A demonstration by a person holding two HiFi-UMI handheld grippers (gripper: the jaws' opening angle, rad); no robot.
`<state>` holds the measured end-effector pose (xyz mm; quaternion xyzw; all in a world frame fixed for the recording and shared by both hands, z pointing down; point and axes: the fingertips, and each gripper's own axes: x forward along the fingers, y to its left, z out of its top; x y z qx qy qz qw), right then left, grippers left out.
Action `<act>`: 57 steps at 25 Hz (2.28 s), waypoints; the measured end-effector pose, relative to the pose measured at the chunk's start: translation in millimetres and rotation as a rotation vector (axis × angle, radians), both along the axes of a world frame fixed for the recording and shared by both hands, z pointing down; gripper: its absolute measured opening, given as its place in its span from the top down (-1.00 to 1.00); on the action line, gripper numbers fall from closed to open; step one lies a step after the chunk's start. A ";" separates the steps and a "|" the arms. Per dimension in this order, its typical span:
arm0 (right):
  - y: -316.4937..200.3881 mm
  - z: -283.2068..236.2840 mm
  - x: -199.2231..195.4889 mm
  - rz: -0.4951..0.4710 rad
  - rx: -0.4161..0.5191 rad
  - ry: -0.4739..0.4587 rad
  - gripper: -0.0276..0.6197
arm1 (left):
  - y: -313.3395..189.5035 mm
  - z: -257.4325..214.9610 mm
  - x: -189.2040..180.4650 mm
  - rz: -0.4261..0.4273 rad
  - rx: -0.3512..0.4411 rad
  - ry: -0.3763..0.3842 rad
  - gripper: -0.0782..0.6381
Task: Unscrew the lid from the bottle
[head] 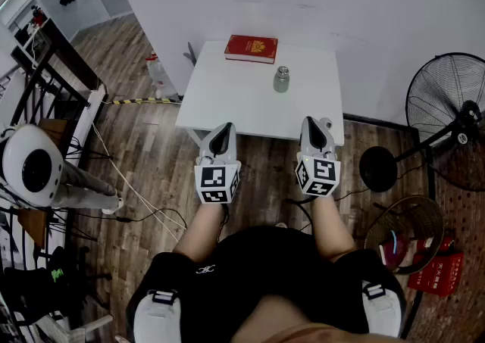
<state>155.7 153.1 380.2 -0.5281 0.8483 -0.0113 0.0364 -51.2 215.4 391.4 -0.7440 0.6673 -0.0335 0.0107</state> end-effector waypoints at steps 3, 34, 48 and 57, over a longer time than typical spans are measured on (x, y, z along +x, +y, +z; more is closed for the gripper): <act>6.3 2.0 -2.3 0.006 -0.004 -0.005 0.91 | 8.6 -5.4 -0.3 0.007 0.015 -0.012 0.63; -7.9 13.8 -41.0 0.117 0.023 -0.002 0.91 | -19.1 18.1 -38.7 0.112 -0.003 0.002 0.63; -220.5 30.7 -32.0 0.040 -0.033 0.029 0.91 | -237.5 29.8 -11.2 0.106 -0.052 0.000 0.63; -306.8 62.9 -36.8 -0.027 -0.104 0.044 0.91 | -326.9 60.5 -1.4 0.114 -0.137 -0.017 0.63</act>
